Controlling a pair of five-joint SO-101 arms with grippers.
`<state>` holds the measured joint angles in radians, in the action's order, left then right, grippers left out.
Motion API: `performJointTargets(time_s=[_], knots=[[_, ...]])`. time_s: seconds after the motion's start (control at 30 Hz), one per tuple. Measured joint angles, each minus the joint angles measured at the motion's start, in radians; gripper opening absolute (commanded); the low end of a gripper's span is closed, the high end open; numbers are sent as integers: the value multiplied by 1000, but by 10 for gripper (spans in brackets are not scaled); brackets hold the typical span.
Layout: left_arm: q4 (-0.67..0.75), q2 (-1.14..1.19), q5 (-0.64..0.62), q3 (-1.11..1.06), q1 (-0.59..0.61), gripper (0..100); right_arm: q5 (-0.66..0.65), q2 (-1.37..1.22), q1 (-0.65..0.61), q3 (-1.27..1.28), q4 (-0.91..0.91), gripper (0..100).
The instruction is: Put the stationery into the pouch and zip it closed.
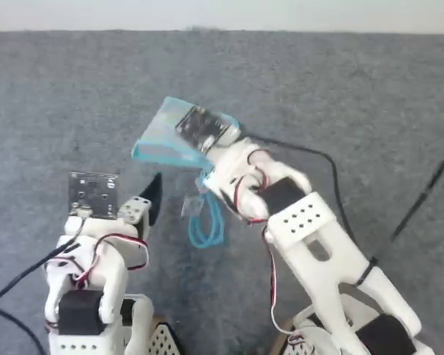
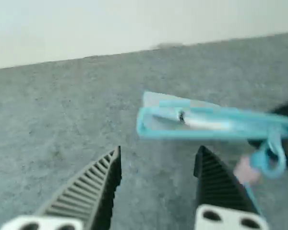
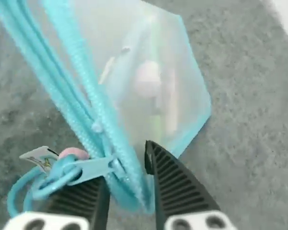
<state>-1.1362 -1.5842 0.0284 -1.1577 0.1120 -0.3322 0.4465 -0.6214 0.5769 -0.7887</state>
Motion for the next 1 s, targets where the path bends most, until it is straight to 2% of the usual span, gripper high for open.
performJointTargets(time_s=[0.13, 0.3, 0.43, 0.7, 1.0], knots=[[-18, 0, 18, 0, -51, 239, 78, -2, 23, -83, -97, 6], [-18, 0, 44, 0, -112, 241, 126, -2, 25, -98, -133, 6], [-17, 6, 54, -34, -198, 242, 137, -2, 25, -100, -155, 6], [17, 5, 92, -118, -295, 243, 137, -2, -18, -100, -195, 6], [109, 9, 83, -199, -313, 243, 140, 189, -37, -20, -241, 6]])
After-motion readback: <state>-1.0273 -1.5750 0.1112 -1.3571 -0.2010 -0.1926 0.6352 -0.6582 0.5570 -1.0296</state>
